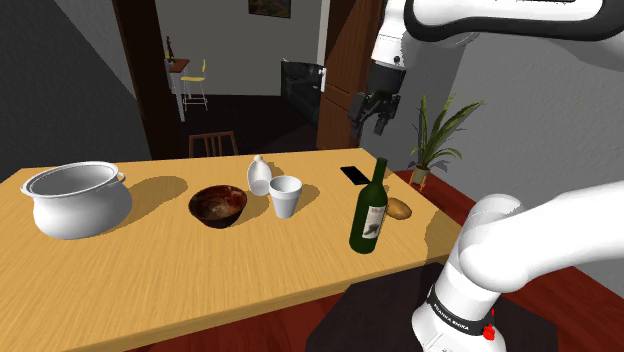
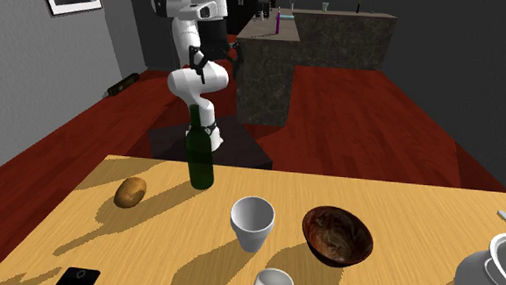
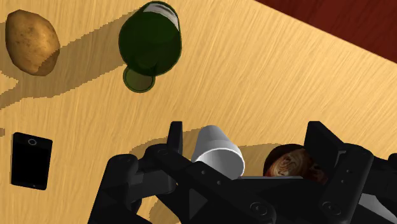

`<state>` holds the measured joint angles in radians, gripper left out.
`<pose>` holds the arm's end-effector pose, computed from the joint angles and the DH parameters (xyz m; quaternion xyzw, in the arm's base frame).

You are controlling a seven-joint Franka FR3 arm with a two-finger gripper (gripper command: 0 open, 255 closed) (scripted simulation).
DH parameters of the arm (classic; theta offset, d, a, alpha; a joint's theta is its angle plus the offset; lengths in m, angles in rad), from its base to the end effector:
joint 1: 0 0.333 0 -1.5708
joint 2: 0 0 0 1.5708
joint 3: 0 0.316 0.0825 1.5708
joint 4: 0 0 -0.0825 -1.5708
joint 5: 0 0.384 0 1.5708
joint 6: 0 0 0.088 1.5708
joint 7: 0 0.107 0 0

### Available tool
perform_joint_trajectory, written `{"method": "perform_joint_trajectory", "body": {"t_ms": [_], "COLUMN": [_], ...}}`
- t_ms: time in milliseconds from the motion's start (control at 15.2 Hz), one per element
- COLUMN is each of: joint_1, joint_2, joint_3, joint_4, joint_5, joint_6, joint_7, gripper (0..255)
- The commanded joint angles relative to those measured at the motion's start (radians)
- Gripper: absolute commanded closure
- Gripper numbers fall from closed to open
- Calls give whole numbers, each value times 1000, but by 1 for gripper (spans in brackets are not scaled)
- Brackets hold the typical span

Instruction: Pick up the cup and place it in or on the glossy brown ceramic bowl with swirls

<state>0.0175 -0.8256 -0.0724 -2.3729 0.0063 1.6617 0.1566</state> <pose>0.3051 -0.0234 0.6024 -0.9934 0.0954 -0.0545 0.0332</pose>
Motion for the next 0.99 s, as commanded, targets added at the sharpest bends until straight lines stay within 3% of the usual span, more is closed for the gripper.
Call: {"method": "perform_joint_trajectory", "body": {"t_ms": [0, 462, 924], "joint_1": [0, 1, 9], "joint_2": [0, 207, 456], "joint_3": [0, -39, -78], "joint_4": [0, -24, 20], "joint_5": [0, -8, 5], "joint_6": [0, 216, 406], "joint_7": [0, -39, -85], "gripper": [0, 0, 0]}}
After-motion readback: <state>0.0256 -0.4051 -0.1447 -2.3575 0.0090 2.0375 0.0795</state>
